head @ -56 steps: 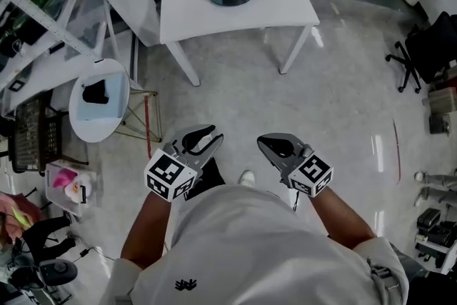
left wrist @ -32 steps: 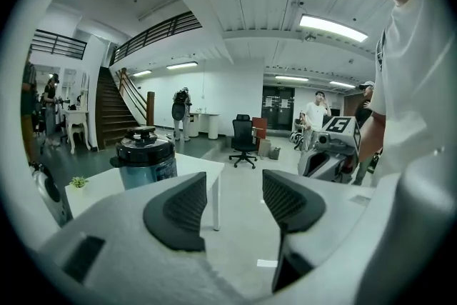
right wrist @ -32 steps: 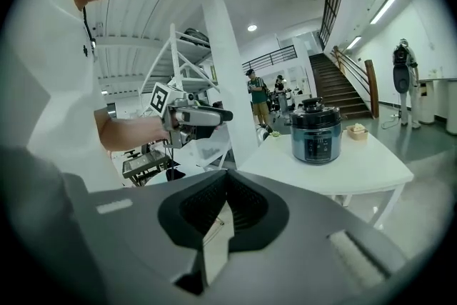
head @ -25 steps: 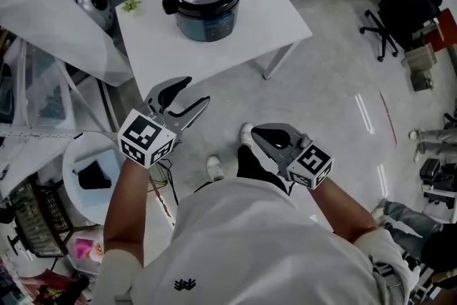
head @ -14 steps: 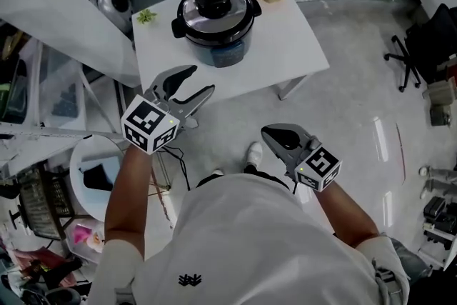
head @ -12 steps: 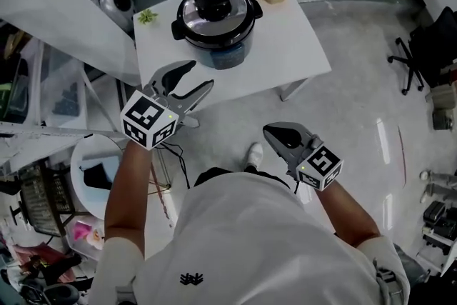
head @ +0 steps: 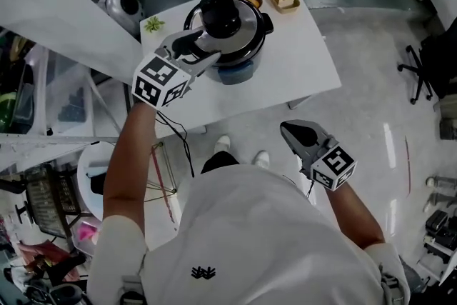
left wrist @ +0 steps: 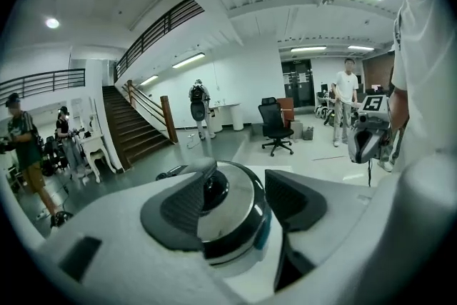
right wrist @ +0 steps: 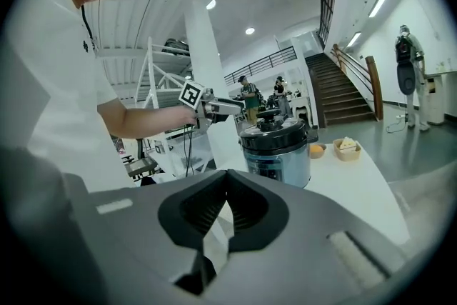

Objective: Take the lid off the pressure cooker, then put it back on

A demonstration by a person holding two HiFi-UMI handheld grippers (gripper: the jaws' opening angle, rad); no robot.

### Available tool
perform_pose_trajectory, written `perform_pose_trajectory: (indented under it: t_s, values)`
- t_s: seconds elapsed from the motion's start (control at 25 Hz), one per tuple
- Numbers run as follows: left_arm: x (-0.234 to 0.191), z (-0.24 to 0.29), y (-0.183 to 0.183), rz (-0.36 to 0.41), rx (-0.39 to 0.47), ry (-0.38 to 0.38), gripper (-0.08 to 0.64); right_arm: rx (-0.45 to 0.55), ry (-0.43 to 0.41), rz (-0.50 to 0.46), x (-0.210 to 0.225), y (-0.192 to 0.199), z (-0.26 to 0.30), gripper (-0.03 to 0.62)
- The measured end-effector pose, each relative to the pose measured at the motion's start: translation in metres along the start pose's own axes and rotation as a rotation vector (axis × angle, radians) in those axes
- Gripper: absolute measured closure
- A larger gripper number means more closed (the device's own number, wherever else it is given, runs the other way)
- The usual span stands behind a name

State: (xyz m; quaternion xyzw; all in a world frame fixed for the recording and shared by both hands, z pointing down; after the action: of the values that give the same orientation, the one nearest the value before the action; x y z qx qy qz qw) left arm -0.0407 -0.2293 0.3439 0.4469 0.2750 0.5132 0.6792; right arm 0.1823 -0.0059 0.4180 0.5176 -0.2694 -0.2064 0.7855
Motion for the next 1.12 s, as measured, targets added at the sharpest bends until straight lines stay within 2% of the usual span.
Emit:
perform_pose_trajectory:
  t_s: [0.2, 0.4, 0.88, 1.0, 1.12]
  values:
    - [-0.051, 0.03, 0.001, 0.028, -0.026, 0.053, 0.267, 0.01, 0.087, 0.021, 0.008, -0.014, 0.016, 0.578]
    - [-0.079, 0.057, 0.0, 0.055, -0.038, 0.134, 0.245, 0.013, 0.161, 0.046, 0.008, -0.02, 0.029, 0.578]
    - [-0.092, 0.1, 0.01, 0.079, -0.077, 0.318, 0.236, 0.029, 0.311, 0.104, 0.001, -0.019, 0.048, 0.578]
    - [-0.092, 0.105, 0.013, 0.096, -0.098, 0.33, 0.273, 0.029, 0.334, 0.114, -0.004, -0.018, 0.051, 0.578]
    - [-0.092, 0.105, 0.012, 0.105, -0.096, 0.324, 0.275, 0.028, 0.357, 0.125, -0.007, -0.017, 0.052, 0.578]
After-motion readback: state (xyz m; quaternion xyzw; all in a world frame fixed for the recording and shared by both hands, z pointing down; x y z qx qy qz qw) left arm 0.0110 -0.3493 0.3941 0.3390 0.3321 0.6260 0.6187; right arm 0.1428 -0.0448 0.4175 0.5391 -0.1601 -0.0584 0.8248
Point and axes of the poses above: the fingertips, and each gripper's own axes: z forward along the fingers, x to its right, y out of its underside, the point moved 7 cm from there along -z, backward along the fingers, and after that the axes turned 7 degrees about y, right-handed, at the moved point
